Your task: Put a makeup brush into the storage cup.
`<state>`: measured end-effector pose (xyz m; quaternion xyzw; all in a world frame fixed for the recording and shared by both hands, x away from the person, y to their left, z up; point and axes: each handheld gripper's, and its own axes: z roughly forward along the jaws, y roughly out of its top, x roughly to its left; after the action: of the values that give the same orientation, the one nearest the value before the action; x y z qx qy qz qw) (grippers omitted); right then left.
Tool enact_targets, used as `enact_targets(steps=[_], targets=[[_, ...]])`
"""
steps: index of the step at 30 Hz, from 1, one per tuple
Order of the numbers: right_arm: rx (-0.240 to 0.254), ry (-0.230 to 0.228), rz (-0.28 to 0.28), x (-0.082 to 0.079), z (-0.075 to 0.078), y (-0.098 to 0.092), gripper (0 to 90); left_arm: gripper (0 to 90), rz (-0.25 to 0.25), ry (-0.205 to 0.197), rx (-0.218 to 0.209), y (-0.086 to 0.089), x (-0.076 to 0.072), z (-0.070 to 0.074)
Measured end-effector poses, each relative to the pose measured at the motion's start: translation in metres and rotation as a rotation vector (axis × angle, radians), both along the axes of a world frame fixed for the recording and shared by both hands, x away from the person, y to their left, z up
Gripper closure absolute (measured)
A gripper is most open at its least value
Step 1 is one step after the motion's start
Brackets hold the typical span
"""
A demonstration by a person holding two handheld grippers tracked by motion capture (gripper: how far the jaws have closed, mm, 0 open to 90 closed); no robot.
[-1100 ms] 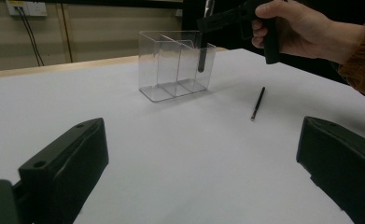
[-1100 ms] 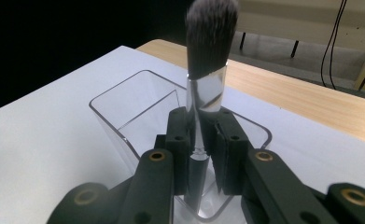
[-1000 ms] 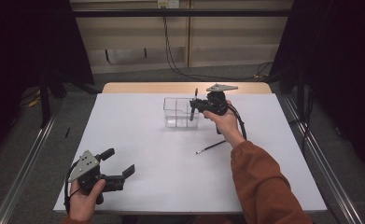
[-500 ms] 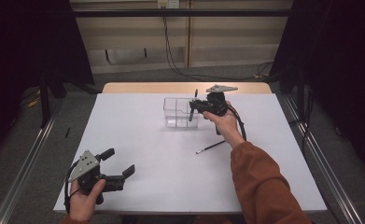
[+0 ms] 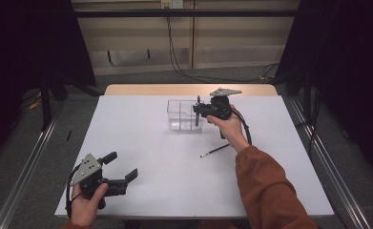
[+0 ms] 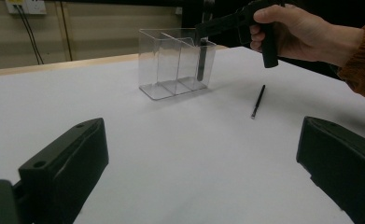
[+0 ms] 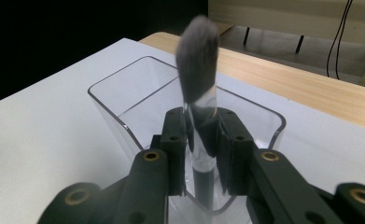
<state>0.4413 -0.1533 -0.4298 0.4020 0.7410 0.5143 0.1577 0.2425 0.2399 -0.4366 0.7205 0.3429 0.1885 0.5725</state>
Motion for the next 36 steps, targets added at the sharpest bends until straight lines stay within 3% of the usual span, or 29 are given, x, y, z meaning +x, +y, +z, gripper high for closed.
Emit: enact_targets(steps=[7, 17, 25, 29, 36], targets=[[0.024, -0.05, -0.044, -0.002, -0.001, -0.006, 59.9, 2.3, -0.011, -0.004, -0.003, 0.0, 0.0, 0.0], [0.058, -0.042, -0.054, -0.013, -0.004, -0.015, 29.2, 2.2, -0.002, 0.0, -0.001, -0.001, 0.0, 0.0], [0.072, -0.055, -0.068, -0.023, -0.004, -0.021, 10.5, 2.3, 0.005, 0.001, -0.004, 0.0, 0.0, 0.0], [0.078, -0.053, -0.085, -0.028, -0.002, -0.026, 2.6, 2.2, 0.004, -0.001, -0.004, -0.001, 0.0, 0.0], [0.082, -0.074, -0.087, -0.038, 0.001, -0.033, 0.0, 2.3, 0.004, -0.002, 0.001, -0.001, 0.001, 0.0]])
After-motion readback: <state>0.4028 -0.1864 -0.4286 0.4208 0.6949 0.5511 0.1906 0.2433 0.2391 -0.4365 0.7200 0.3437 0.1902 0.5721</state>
